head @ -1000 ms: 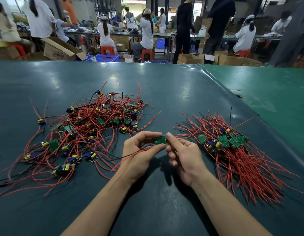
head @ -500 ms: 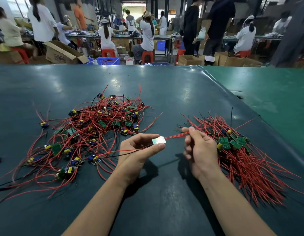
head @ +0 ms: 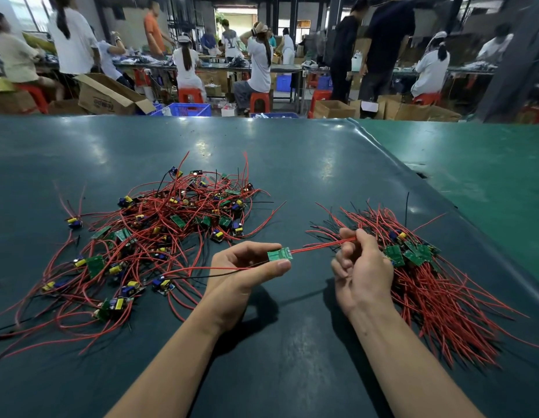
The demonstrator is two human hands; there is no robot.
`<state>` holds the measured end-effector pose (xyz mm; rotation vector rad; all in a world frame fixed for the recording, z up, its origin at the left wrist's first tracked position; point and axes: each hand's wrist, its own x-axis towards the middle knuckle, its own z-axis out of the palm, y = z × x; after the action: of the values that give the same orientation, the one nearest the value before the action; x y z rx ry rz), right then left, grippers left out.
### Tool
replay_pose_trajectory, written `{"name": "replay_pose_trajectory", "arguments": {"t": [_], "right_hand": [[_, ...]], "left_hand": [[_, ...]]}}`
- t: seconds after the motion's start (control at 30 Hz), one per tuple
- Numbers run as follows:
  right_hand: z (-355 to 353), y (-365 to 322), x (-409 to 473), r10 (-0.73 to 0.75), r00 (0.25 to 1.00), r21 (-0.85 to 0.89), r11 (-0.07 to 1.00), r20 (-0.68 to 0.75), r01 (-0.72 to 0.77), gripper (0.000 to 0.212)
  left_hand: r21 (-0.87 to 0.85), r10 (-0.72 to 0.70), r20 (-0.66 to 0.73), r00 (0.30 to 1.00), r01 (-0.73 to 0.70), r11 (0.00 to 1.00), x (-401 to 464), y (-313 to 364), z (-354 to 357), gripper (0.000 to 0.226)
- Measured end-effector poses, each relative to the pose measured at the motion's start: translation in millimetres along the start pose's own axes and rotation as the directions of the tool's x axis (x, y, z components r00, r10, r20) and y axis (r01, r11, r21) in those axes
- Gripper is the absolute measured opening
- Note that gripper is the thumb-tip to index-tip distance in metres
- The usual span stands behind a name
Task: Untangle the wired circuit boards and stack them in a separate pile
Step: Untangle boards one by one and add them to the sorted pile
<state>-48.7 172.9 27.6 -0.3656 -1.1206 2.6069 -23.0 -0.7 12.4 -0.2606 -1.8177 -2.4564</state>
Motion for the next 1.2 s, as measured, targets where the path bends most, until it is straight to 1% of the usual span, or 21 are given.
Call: {"name": "replay_pose_trajectory", "arguments": {"t": [0.07,0.13,0.2,0.27,0.3,0.37,0.43,0.5,0.53,0.57,0.67,0.8,0.87,0.93,0.97,1.0,1.03,1.07,1.1,1.17,1.2], "right_hand": [[-1,2,0,-0.063,0.998,-0.03,0.998,0.01,0.063,0.029],[0,2,-1,-0.173,0.985,-0.115,0.978,0.011,0.173,0.031],[-2,-2,1,-0.292,0.955,-0.151,0.947,-0.043,0.283,0.031],[-5,-8,4,-0.358,0.928,-0.134,0.93,-0.105,0.343,0.03],[-6,-9,3,-0.373,0.923,-0.158,0.921,-0.097,0.356,0.03],[-4,-2,-7,-0.336,0.941,-0.277,0.9,0.047,0.336,0.033],[1,13,-22,-0.177,0.937,-0.42,0.857,0.302,0.298,0.037],[4,27,-35,-0.024,0.842,-0.52,0.777,0.539,0.355,0.025],[5,30,-37,-0.003,0.795,-0.542,0.73,0.606,0.416,0.016],[5,32,-38,-0.005,0.767,-0.549,0.695,0.641,0.464,0.013],[1,30,-38,-0.03,0.736,-0.542,0.655,0.677,0.526,0.025],[-3,29,-39,-0.125,0.64,-0.548,0.41,0.758,0.729,0.031],[-4,30,-36,-0.167,0.592,-0.518,0.339,0.788,0.785,0.033],[-3,31,-36,-0.228,0.551,-0.478,0.307,0.803,0.823,0.026],[-3,30,-35,-0.276,0.56,-0.479,0.311,0.781,0.821,0.022],[-2,29,-35,-0.33,0.6,-0.503,0.336,0.729,0.796,0.02],[0,26,-35,-0.38,0.669,-0.545,0.392,0.638,0.742,0.019],[2,22,-33,-0.416,0.751,-0.571,0.488,0.513,0.66,0.018],[2,17,-31,-0.429,0.827,-0.543,0.624,0.363,0.562,0.021],[2,4,-24,-0.358,0.932,-0.293,0.886,0.058,0.359,0.032],[1,-2,-20,-0.284,0.957,-0.156,0.949,-0.05,0.274,0.036]], "left_hand": [[-0.008,0.005,-0.004,1.0,-0.005,1.0,1,0,0,0.037],[-0.039,0.009,-0.02,1.0,-0.01,0.999,1,1,0,0.034],[-0.121,0.007,-0.072,0.997,-0.016,0.992,2,5,-1,0.027],[-0.233,-0.003,-0.134,0.991,-0.029,0.972,4,9,-6,0.026],[-0.276,-0.011,-0.16,0.987,-0.034,0.961,6,11,-8,0.022],[-0.329,-0.026,-0.188,0.982,-0.038,0.944,6,14,-6,0.012],[-0.301,-0.033,-0.178,0.983,-0.023,0.953,5,12,-1,0.011],[-0.232,-0.037,-0.135,0.99,0.005,0.973,3,11,3,0.011],[-0.201,-0.047,-0.107,0.993,0.025,0.979,2,9,3,0.014],[-0.168,-0.06,-0.084,0.995,0.045,0.985,1,8,3,0.019],[-0.047,-0.061,-0.05,0.997,0.059,0.997,2,3,1,0.034],[0.044,-0.047,-0.056,0.997,0.049,0.998,1,2,5,0.04],[0.117,-0.016,-0.081,0.997,0.026,0.993,0,1,7,0.044],[0.162,0.022,-0.092,0.996,-0.007,0.987,0,1,8,0.041],[0.171,0.04,-0.088,0.995,-0.024,0.985,0,2,8,0.04],[0.181,0.059,-0.09,0.994,-0.042,0.983,0,2,9,0.039],[0.201,0.085,-0.104,0.991,-0.063,0.978,0,2,8,0.038],[0.233,0.118,-0.126,0.985,-0.087,0.969,0,2,7,0.037],[0.274,0.154,-0.152,0.976,-0.108,0.956,0,1,6,0.037],[0.377,0.231,-0.184,0.955,-0.149,0.914,0,0,3,0.038],[0.442,0.277,-0.19,0.942,-0.17,0.881,0,0,1,0.038]]}}
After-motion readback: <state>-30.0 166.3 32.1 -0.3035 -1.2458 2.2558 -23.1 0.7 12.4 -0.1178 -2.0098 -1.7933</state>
